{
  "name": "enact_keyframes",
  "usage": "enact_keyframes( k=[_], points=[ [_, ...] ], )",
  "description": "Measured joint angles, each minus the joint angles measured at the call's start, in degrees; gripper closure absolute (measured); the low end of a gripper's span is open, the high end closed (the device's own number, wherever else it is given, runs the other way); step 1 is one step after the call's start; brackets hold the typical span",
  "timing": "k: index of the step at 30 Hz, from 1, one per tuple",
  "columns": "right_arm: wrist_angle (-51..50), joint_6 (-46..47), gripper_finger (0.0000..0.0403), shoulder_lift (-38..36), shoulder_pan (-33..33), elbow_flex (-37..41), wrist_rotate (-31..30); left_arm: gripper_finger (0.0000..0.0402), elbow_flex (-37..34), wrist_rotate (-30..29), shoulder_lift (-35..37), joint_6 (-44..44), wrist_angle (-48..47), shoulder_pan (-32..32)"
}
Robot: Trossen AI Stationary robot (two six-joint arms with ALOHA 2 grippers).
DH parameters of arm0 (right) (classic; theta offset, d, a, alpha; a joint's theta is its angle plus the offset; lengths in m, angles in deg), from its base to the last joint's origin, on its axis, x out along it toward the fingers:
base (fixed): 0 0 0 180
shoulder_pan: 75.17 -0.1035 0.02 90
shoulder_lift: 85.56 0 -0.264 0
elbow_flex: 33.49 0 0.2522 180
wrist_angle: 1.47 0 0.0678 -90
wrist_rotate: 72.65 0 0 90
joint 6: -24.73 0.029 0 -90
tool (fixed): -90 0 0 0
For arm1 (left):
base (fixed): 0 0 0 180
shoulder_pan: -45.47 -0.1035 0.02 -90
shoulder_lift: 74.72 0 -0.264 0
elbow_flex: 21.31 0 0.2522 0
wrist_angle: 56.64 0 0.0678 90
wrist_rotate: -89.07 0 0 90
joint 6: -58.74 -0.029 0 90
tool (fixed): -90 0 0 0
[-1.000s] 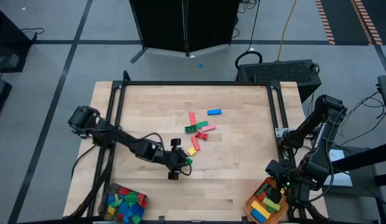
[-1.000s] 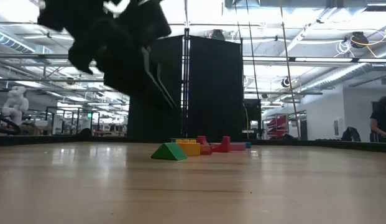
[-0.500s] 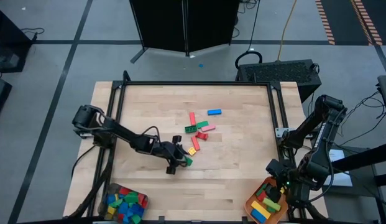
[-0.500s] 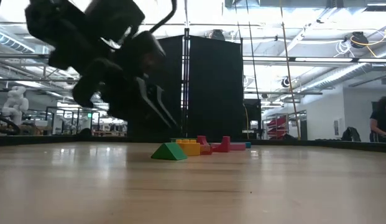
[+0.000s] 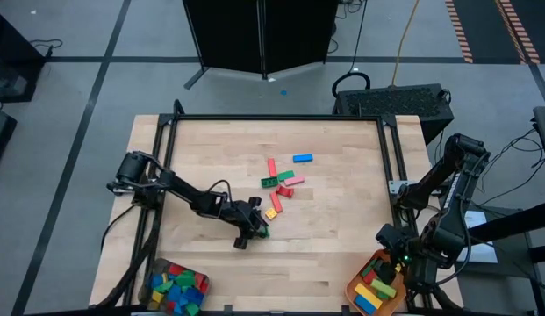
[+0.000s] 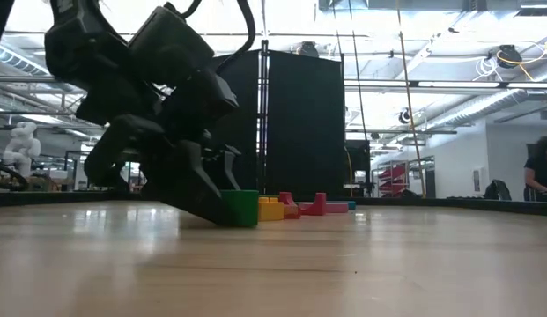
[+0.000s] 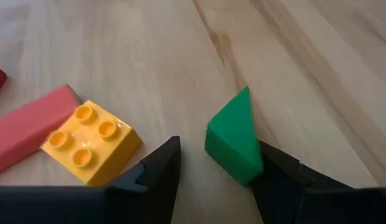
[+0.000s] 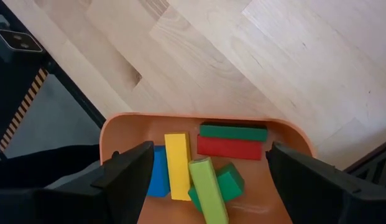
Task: Sort blocks by size
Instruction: Put the green triangular block into the black bin
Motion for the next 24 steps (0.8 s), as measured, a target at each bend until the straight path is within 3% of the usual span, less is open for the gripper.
enact_keyframes(
  k=[10,13,17,24],
  points=[
    [-0.85,-0.04,0.0099,0.0,0.0,0.0,-0.02,0.0229,0.09,-0.61,-1.32,2.57,3.52,0.17],
    [-1.4,-0.02,0.0099,0.0,0.0,0.0,-0.02,0.026,0.81,-0.84,-1.37,6.48,3.38,0.15],
    [-2.08,-0.38,0.0099,0.0,0.0,0.0,0.0,0.0335,0.91,-0.84,-1.31,12.56,3.71,0.46],
    [-3.0,-2.2,0.0099,0.0,0.0,0.0,-0.02,0.0336,0.88,1.69,4.68,25.69,2.96,3.75]
  ],
)
